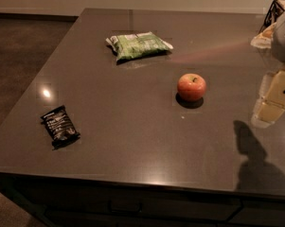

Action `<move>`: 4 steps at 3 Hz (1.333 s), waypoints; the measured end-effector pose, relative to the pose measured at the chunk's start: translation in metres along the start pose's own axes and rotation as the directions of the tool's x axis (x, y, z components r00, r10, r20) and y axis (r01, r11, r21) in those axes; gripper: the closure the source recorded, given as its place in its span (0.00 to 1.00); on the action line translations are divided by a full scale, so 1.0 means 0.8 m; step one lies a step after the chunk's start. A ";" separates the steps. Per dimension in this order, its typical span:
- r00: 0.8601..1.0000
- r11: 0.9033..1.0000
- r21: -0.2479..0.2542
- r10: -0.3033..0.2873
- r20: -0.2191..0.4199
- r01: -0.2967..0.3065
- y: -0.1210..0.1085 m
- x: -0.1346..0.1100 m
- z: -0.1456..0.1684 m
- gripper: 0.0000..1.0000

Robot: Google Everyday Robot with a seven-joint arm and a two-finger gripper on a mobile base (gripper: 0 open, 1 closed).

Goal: Move rxbar chocolate near green jalapeno chip bag

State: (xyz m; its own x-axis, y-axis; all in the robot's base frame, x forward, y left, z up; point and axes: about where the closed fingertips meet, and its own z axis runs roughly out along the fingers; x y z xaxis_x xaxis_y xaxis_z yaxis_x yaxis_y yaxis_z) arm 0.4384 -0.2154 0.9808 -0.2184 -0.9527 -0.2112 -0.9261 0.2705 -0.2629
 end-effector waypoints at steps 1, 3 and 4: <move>1.000 1.000 0.000 0.000 0.000 0.000 0.000 0.000 0.000 0.00; 0.997 0.998 -0.061 -0.018 0.070 0.022 -0.005 -0.065 0.015 0.00; 0.989 0.992 -0.114 -0.034 0.147 0.051 0.007 -0.137 0.028 0.00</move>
Offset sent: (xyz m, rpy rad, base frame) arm 0.0143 0.0190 -0.0019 0.0303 0.0633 0.0130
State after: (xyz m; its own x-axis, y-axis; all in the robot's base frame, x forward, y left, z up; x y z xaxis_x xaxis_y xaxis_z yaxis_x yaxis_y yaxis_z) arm 0.4638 -0.1063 0.9815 -0.1388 -0.9308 -0.3383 -0.9651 0.2037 -0.1645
